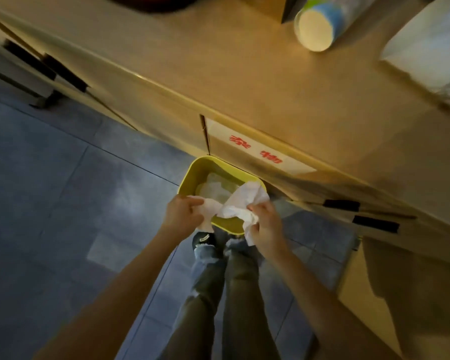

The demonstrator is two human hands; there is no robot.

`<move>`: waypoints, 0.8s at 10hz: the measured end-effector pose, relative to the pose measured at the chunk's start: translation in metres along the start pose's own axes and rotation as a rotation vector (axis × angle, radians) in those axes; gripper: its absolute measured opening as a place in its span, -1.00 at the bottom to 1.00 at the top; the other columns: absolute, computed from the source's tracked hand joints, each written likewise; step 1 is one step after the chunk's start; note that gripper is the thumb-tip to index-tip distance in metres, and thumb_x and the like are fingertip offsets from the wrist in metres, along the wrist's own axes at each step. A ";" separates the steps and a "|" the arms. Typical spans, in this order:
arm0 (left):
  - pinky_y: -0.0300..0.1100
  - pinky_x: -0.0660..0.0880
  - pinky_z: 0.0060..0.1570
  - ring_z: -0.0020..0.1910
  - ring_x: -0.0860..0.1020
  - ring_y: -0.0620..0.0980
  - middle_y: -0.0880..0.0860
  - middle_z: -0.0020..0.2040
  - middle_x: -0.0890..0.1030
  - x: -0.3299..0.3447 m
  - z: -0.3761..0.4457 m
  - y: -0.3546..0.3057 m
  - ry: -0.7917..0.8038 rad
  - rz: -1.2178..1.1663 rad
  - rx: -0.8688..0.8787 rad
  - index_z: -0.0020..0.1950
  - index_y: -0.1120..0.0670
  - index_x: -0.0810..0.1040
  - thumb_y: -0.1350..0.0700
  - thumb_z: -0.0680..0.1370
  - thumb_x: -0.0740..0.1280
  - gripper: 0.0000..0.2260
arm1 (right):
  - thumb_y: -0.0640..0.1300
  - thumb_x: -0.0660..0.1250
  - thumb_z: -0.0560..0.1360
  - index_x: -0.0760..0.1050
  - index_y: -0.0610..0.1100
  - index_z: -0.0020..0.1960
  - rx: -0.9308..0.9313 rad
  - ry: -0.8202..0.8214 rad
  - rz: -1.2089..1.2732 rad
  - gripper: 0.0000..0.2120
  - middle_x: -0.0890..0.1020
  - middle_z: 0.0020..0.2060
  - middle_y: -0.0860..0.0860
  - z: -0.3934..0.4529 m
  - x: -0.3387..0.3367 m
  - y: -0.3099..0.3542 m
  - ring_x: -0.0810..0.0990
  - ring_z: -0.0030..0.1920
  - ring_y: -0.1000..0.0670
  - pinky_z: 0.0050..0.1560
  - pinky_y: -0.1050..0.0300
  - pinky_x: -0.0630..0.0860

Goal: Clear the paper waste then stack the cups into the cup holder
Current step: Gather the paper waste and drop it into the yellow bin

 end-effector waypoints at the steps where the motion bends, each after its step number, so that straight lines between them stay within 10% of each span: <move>1: -0.07 0.44 0.18 0.11 0.54 0.17 0.21 0.25 0.46 0.027 0.034 0.028 -0.045 -0.074 -0.041 0.17 0.17 0.57 0.26 0.42 0.39 -0.68 | -0.41 0.22 0.48 0.45 -0.28 0.21 0.084 0.035 0.043 -0.69 0.45 0.22 -0.24 0.032 0.032 -0.038 0.43 0.22 -0.17 0.15 0.29 0.31; 4: -0.24 0.39 -0.07 0.06 0.52 0.12 0.15 0.18 0.50 0.113 0.141 0.062 -0.158 -0.035 0.054 0.10 0.14 0.60 0.28 0.48 0.30 -0.77 | -0.26 0.25 0.52 0.51 -0.25 0.13 -0.046 0.130 -0.287 -0.79 0.43 0.30 -0.13 0.124 0.129 -0.117 0.49 0.24 -0.09 0.12 0.19 0.45; 8: 0.10 0.16 0.40 0.41 0.25 0.21 0.24 0.44 0.26 0.182 0.199 0.109 0.223 0.004 -0.192 0.38 0.12 0.29 0.15 0.59 0.12 -0.65 | -0.30 0.15 0.54 0.22 -0.24 0.38 0.141 0.285 -0.315 -0.59 0.39 0.31 -0.26 0.184 0.197 -0.170 0.39 0.28 -0.25 0.26 -0.10 0.35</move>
Point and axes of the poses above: each hand's wrist, its own z-axis towards the middle knuckle, its own x-axis out of the palm, y = z × x, the point moved 10 cm from there along z, towards the middle knuckle
